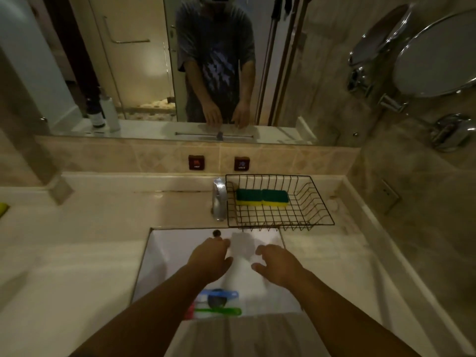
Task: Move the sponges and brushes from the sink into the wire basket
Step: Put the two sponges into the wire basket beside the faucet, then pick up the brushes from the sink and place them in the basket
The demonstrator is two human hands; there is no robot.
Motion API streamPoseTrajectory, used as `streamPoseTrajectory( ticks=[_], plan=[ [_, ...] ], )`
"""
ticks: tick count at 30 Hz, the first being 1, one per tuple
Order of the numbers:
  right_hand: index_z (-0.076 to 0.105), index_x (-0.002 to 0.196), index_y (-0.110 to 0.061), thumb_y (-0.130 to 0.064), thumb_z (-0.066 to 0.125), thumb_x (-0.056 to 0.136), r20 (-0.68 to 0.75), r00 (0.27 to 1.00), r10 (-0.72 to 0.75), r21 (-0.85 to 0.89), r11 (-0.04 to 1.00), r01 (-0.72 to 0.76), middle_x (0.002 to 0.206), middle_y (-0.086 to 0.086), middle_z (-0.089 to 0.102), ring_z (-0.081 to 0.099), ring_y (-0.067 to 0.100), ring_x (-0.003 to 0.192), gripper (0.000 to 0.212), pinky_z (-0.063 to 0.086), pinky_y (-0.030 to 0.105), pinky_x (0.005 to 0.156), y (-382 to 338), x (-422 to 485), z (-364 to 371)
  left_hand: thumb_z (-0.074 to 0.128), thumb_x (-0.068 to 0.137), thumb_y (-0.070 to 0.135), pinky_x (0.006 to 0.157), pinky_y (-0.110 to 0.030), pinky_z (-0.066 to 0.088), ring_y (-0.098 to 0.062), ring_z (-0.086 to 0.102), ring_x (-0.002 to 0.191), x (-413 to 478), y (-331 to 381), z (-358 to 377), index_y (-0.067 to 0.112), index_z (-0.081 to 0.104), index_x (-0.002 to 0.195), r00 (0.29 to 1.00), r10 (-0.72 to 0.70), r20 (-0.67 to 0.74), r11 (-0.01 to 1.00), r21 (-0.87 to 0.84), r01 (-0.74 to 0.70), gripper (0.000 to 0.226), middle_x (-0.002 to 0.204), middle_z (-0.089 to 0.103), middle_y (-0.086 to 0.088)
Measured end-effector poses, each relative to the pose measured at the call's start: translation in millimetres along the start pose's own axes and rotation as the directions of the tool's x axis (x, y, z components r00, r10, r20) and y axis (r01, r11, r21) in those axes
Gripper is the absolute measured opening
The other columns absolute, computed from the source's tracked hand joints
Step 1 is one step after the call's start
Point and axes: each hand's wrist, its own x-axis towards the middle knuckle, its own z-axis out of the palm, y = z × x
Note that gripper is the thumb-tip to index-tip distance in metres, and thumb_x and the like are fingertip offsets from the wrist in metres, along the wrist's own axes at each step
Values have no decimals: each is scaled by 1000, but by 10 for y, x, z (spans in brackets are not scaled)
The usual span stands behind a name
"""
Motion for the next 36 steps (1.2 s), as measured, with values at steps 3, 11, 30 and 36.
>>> streamPoseTrajectory(
  ticks=[3,11,30,36],
  plan=[
    [50,130,-21,-49,57,90,70,998,-4,-24,1000,5,129,6,59,55,22,115,49,45,34,94,-134,-187,237,56,94,40,101,-38,49,-23,55,120,-273,-137,98,20,53,133,998,-25,60,999,49,22,44,130,60,-4],
    [52,127,-20,-45,55,92,118,992,-31,-13,999,33,127,6,59,54,22,114,44,44,33,94,-210,-425,524,53,93,44,104,-39,46,-24,55,122,-791,-373,394,20,53,131,987,-88,134,993,89,77,45,129,59,-4],
    [61,104,-18,-34,55,91,129,981,-144,195,974,117,102,5,67,60,19,87,22,43,27,67,53,-57,1067,61,92,26,87,-27,54,-17,65,99,-841,-343,678,18,65,110,967,-252,36,966,-56,253,20,114,67,-3],
    [60,106,-14,-30,53,91,176,973,-151,155,980,124,108,11,65,59,29,101,23,43,33,77,-86,300,1347,54,95,25,89,-36,55,-21,64,101,-638,-815,738,15,66,108,957,-262,128,947,-155,280,20,113,66,-5]
  ],
)
